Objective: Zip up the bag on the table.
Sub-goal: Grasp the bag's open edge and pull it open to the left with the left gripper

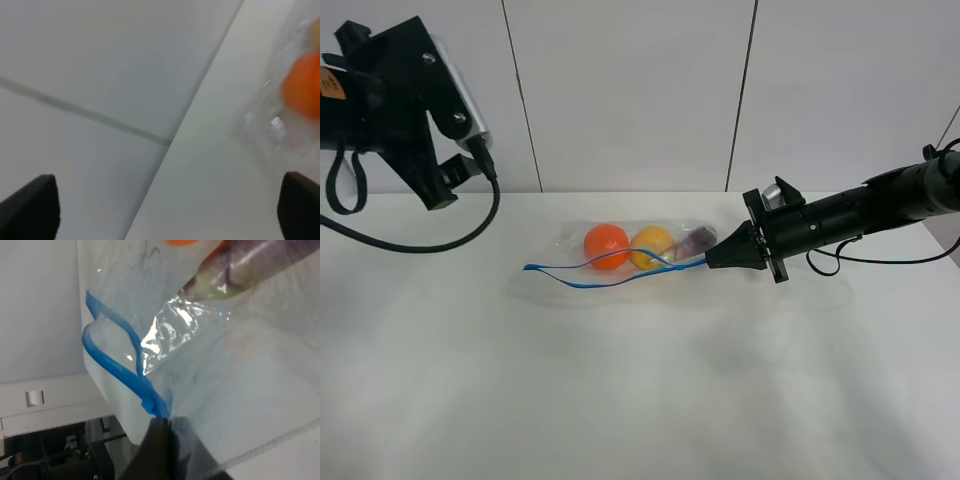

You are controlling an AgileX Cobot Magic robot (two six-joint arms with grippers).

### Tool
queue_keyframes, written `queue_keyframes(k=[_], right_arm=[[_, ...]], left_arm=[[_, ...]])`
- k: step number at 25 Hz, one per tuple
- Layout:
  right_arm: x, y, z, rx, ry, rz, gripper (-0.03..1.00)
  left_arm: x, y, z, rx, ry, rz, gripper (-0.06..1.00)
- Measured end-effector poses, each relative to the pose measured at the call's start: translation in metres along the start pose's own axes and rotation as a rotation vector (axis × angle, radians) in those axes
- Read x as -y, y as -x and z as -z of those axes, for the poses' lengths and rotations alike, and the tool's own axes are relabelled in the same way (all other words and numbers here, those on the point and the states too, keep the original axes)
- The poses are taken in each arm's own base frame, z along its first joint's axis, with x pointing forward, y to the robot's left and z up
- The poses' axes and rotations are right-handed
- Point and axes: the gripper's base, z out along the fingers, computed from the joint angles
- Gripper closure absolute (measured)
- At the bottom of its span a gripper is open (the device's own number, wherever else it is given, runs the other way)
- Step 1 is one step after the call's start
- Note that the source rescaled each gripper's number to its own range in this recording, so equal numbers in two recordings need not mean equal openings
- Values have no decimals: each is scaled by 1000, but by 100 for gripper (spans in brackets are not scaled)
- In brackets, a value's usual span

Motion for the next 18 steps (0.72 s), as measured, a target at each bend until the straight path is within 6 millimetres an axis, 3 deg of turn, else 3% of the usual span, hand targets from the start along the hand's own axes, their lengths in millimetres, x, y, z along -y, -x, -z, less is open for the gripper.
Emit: queue_keyframes(k=[4, 14, 18], right_arm=[[0, 0, 0, 0, 0, 0, 97], [0, 0, 0, 0, 0, 0, 97], [0, 0, 0, 0, 0, 0, 97]], left_arm=[[21, 27, 2, 90, -65, -42, -5], [50, 62, 10, 227, -132, -103, -5], [70, 70, -7, 243, -183, -126, -5]])
